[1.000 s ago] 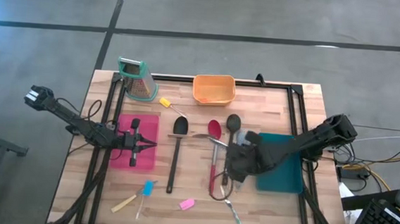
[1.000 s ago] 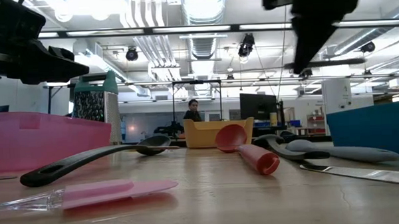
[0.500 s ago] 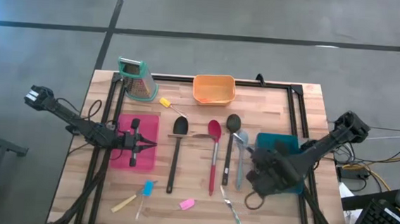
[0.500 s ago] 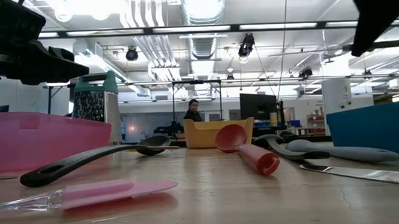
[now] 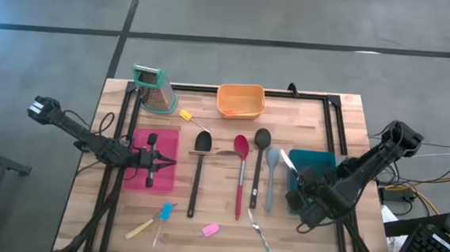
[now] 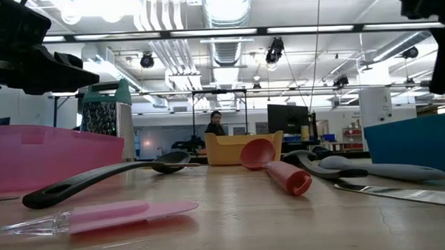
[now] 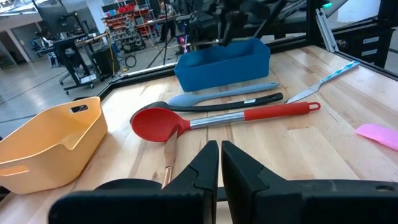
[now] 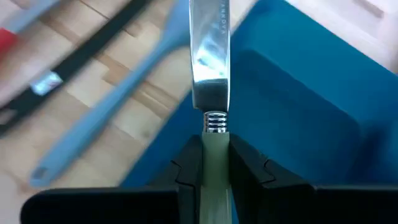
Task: Pick & Place Kitchen Items
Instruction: Put the green knife into the blue bin
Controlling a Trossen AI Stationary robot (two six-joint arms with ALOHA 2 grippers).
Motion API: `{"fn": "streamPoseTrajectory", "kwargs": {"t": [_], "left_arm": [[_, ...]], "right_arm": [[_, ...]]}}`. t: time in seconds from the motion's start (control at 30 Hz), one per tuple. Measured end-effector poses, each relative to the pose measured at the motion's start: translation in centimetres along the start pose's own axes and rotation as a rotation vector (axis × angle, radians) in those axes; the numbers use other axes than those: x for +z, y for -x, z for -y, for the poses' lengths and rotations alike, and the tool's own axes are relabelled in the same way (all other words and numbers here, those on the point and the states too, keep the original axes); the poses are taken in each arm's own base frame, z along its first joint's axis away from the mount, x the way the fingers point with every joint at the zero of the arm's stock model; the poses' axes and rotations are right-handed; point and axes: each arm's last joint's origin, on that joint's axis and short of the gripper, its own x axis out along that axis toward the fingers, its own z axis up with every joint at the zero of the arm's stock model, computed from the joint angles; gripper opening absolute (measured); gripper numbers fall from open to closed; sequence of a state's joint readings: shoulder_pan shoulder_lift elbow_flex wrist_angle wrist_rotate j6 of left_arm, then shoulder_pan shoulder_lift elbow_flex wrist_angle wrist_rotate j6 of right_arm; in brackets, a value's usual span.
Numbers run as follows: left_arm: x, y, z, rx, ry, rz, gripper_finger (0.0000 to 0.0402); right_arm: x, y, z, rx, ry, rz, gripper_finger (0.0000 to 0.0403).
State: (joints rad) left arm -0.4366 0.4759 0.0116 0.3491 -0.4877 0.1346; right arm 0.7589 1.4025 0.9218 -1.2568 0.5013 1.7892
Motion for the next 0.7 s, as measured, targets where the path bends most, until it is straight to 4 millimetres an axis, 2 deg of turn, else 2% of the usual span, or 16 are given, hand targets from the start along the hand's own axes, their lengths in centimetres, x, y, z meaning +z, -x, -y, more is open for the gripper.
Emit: {"fn": "streamPoseTrajectory", "kwargs": {"t": [0.33, 0.7], "left_arm": [[0.0, 0.0, 0.0, 0.000, 0.000, 0.000, 0.0023], [0.0, 0.0, 0.0, 0.000, 0.000, -0.001, 0.0023]], "right_arm": [[-1.3, -2.0, 1.5, -0.112, -0.009, -0.129, 0.0045], [-1.7, -3.3, 2.9, -0.144, -0.020, -0.137, 0.0043]]}}
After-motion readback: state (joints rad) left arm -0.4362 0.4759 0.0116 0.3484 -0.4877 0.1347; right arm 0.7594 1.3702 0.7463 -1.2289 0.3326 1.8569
